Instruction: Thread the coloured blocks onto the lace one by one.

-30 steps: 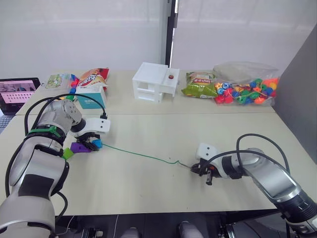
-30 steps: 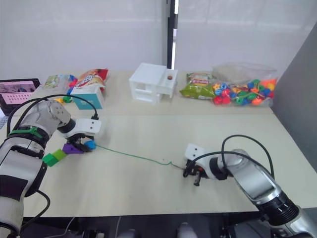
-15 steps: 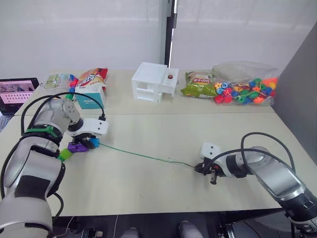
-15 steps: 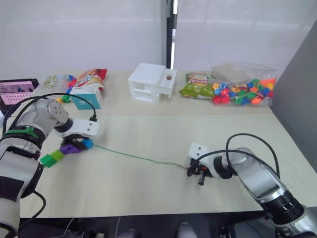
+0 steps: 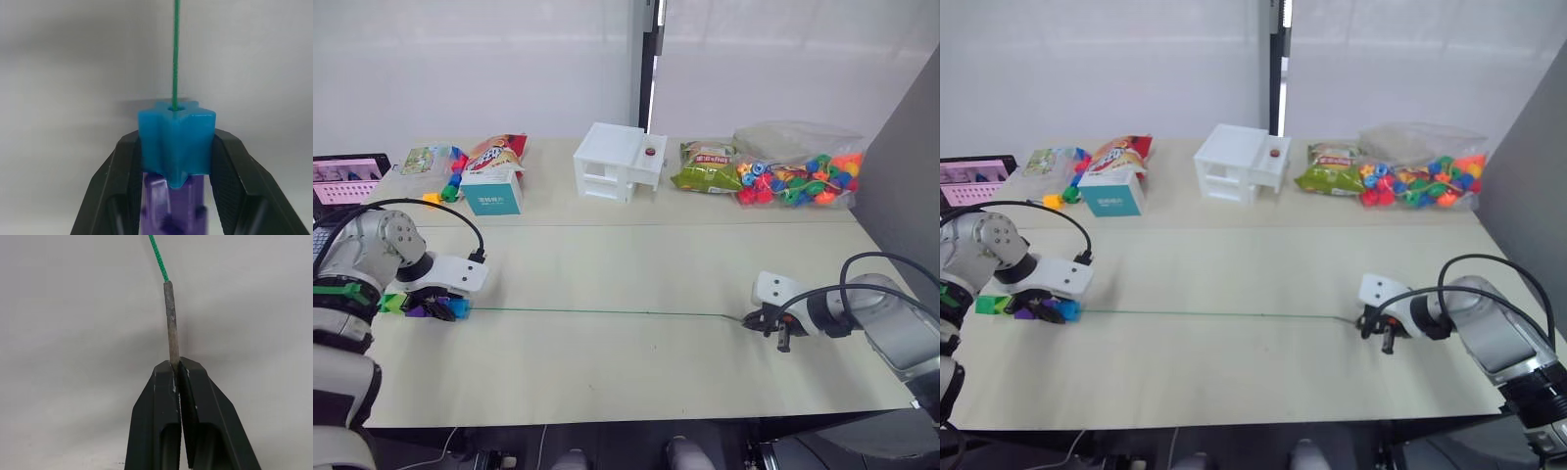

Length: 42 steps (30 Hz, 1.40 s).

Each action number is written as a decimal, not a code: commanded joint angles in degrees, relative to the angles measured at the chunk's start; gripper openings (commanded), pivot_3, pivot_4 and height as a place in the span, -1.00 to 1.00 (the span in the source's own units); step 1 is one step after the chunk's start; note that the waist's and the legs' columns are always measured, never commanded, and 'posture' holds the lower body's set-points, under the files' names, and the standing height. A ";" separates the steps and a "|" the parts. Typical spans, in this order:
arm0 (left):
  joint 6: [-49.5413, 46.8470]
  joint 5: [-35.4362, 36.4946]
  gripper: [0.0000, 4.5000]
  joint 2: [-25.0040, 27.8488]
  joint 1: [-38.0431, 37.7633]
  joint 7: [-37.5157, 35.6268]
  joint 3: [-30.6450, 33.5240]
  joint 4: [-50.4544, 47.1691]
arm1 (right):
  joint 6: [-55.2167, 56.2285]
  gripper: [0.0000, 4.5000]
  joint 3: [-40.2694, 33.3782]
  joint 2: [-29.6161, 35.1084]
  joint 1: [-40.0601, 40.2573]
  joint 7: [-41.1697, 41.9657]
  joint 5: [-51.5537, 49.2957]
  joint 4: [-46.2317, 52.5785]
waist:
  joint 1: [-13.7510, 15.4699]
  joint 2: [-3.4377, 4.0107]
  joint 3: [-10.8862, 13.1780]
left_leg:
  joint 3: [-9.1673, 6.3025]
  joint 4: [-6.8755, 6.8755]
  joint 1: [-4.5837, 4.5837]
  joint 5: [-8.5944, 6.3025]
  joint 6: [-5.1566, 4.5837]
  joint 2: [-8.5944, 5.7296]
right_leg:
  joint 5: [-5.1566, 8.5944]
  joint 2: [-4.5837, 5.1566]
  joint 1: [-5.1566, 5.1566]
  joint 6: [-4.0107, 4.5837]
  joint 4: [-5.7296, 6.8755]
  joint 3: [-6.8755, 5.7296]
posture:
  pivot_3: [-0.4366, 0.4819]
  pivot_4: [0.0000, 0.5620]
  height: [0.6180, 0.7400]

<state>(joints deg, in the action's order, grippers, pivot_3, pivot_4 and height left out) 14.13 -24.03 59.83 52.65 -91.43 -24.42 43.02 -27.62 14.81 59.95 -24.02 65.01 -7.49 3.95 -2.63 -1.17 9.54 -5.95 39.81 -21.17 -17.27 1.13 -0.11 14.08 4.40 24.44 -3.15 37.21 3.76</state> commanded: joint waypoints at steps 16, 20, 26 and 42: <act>-6.13 5.60 -0.39 2.68 -6.55 6.31 2.89 -6.84 | 1.84 -1.00 1.26 -2.53 -4.72 2.18 4.73 -3.60 | 0.18 0.03 0.00 | 0.02 0.02 0.02 0.00 0.00 -0.02 | 0.00 0.01 -0.02 0.00 0.02 0.00 | -0.05 -0.47 1.00; -7.12 6.15 -0.39 2.08 -7.34 6.34 3.24 -7.65 | 1.83 -1.00 1.32 -2.72 -4.59 2.53 5.32 -3.38 | 0.22 0.03 0.00 | 0.01 0.02 0.02 0.00 0.00 -0.02 | 0.00 0.02 -0.03 0.00 0.02 0.00 | -0.05 -0.47 1.00; -10.11 7.06 -0.39 2.42 -8.83 4.02 4.56 -9.59 | 2.16 -1.00 2.40 -4.22 -6.28 3.09 6.35 -3.24 | 0.05 0.03 -0.01 | 0.02 0.02 0.04 0.00 0.00 -0.02 | 0.00 0.01 -0.04 0.00 0.03 0.00 | -0.05 -0.47 1.00; -10.82 6.63 1.00 4.58 -7.34 3.64 6.99 -10.16 | 1.72 0.21 1.53 -4.49 -9.34 5.96 7.38 -2.81 | 0.08 0.04 0.00 | 0.02 0.01 0.03 0.00 0.00 -0.01 | 0.00 0.01 -0.01 0.00 0.02 0.00 | -0.05 -0.47 1.00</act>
<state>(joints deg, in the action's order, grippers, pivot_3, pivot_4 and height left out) 3.39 -17.78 62.86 43.43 -88.19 -19.36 33.25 -25.76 18.41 54.63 -32.07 70.75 -0.21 0.38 -2.55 -1.14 9.53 -5.93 39.82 -21.15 -17.27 1.13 -0.12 14.07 4.40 24.42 -3.14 37.23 3.76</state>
